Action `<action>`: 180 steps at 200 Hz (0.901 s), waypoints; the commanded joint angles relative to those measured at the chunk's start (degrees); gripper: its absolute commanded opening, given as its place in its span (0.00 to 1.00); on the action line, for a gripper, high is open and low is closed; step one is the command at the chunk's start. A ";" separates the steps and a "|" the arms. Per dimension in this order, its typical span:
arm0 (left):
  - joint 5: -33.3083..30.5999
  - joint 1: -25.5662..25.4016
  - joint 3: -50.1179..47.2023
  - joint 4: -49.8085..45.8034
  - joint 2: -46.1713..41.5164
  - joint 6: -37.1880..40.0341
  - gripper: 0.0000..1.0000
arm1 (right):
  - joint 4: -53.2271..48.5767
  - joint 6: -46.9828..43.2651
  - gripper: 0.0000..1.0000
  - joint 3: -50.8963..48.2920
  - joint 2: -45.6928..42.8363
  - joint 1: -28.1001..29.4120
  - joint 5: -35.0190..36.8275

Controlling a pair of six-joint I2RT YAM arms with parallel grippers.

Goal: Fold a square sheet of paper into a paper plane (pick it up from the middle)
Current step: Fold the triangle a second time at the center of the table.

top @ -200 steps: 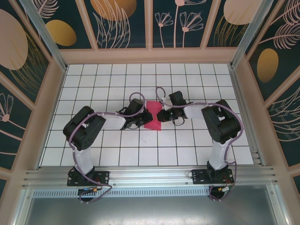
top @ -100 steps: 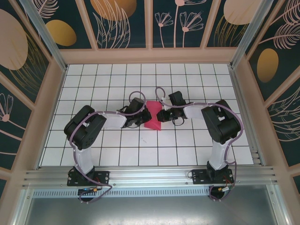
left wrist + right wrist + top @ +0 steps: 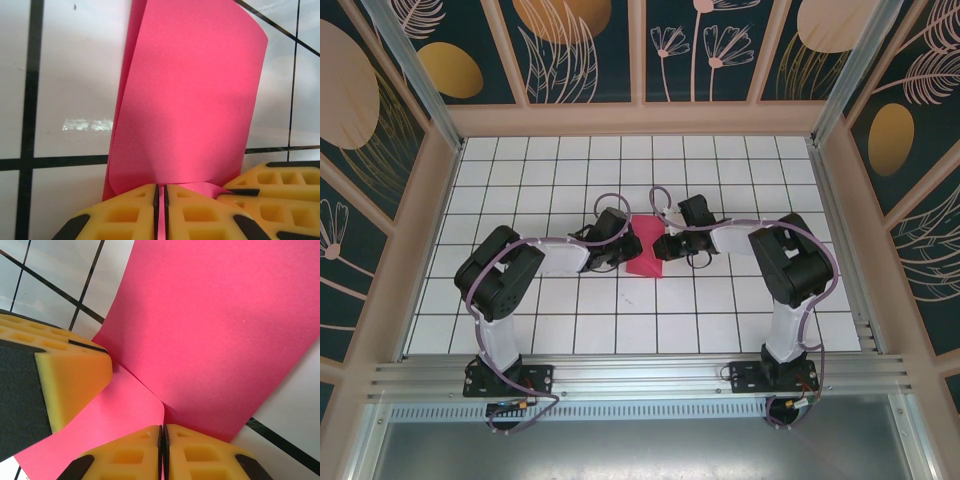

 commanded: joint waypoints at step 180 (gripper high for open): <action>9.98 -0.99 -4.73 7.38 -6.51 -4.60 0.10 | -1.55 0.62 0.14 -1.74 1.00 1.62 3.85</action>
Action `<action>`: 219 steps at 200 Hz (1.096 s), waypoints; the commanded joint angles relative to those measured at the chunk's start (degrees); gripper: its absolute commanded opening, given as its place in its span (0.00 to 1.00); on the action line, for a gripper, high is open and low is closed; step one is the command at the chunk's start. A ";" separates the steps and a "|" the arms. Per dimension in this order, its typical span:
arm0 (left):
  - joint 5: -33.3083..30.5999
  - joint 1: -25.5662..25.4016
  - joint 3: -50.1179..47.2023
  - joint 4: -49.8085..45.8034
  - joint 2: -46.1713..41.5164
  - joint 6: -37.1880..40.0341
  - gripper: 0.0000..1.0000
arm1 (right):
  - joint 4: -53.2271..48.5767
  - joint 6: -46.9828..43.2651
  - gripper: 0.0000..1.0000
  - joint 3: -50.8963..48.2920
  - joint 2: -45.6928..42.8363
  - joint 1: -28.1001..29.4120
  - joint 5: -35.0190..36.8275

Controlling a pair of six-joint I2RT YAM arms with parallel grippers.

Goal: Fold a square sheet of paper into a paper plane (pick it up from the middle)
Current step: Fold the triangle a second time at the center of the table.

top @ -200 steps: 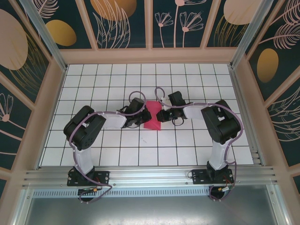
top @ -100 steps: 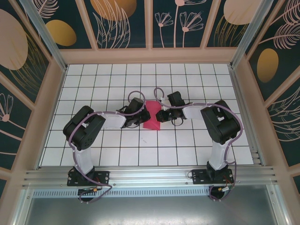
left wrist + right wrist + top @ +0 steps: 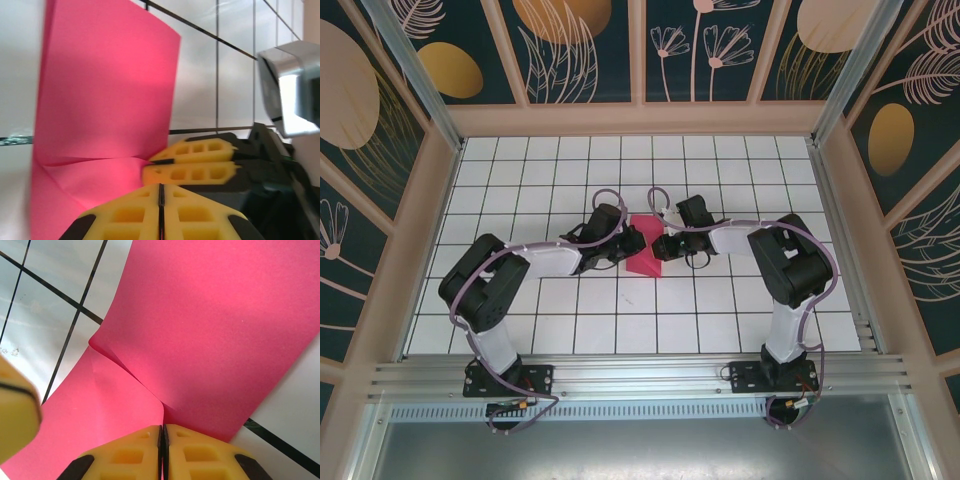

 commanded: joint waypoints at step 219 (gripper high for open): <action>2.81 -1.60 -4.52 4.37 8.00 -3.45 0.08 | -4.20 5.29 0.33 -1.82 -11.21 -0.27 1.39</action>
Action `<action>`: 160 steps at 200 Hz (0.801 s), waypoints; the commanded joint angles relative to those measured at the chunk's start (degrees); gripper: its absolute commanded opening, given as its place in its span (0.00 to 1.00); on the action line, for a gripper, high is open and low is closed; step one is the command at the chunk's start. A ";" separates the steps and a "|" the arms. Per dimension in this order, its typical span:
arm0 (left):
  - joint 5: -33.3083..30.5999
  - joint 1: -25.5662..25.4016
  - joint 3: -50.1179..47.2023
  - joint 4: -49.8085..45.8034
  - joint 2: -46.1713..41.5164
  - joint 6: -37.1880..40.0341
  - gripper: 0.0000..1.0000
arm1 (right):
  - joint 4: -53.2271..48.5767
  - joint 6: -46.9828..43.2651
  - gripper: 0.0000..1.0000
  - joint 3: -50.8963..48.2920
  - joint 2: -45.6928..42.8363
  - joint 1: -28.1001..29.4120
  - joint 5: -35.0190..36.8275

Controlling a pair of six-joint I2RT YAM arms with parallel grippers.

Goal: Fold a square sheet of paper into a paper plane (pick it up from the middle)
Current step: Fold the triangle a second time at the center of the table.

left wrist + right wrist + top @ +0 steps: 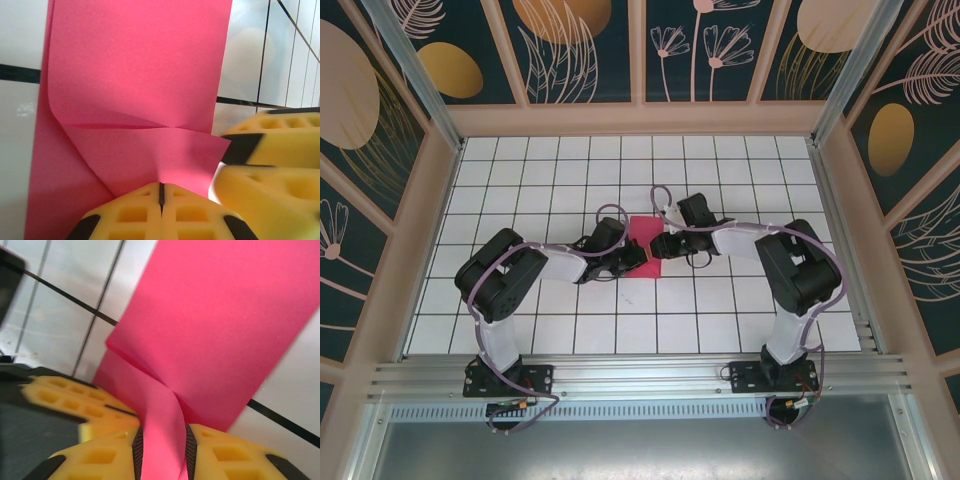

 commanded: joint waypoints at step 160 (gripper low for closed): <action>-0.56 -0.55 -0.15 -3.53 1.86 1.64 0.08 | 0.22 6.24 0.05 -3.25 -0.30 3.28 -11.30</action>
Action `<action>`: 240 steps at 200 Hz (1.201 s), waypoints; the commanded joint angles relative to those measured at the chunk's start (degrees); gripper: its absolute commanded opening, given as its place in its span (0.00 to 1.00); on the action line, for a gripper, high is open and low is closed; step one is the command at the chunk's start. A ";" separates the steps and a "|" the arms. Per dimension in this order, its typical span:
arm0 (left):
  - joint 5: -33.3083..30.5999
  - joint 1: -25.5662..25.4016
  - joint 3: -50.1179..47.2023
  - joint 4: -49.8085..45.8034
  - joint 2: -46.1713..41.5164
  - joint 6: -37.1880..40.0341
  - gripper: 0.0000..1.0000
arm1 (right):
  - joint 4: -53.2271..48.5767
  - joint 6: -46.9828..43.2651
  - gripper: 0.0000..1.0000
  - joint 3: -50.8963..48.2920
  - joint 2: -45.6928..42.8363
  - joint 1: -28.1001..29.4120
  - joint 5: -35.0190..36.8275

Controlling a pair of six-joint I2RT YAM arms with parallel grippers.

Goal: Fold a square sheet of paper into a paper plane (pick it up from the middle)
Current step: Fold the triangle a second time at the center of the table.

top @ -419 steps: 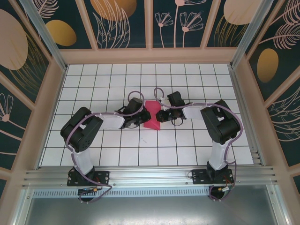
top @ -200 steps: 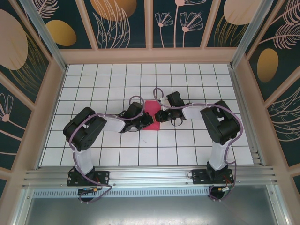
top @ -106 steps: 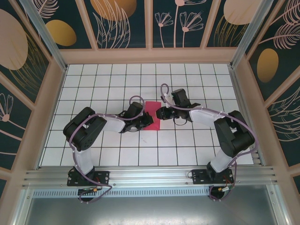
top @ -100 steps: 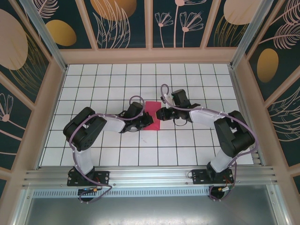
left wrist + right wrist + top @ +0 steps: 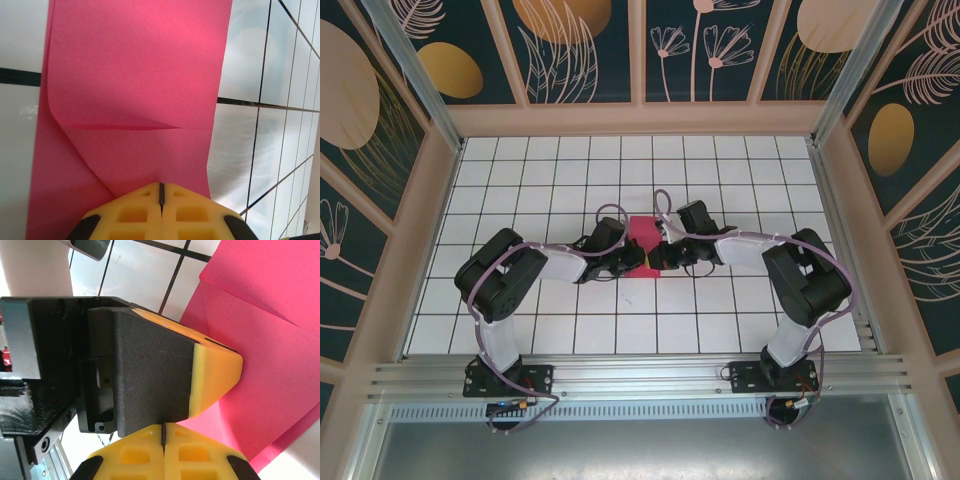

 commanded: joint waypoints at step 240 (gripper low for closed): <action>-0.95 -0.59 0.01 -3.97 1.50 1.28 0.08 | -0.65 2.42 0.03 -2.45 2.43 -0.49 5.59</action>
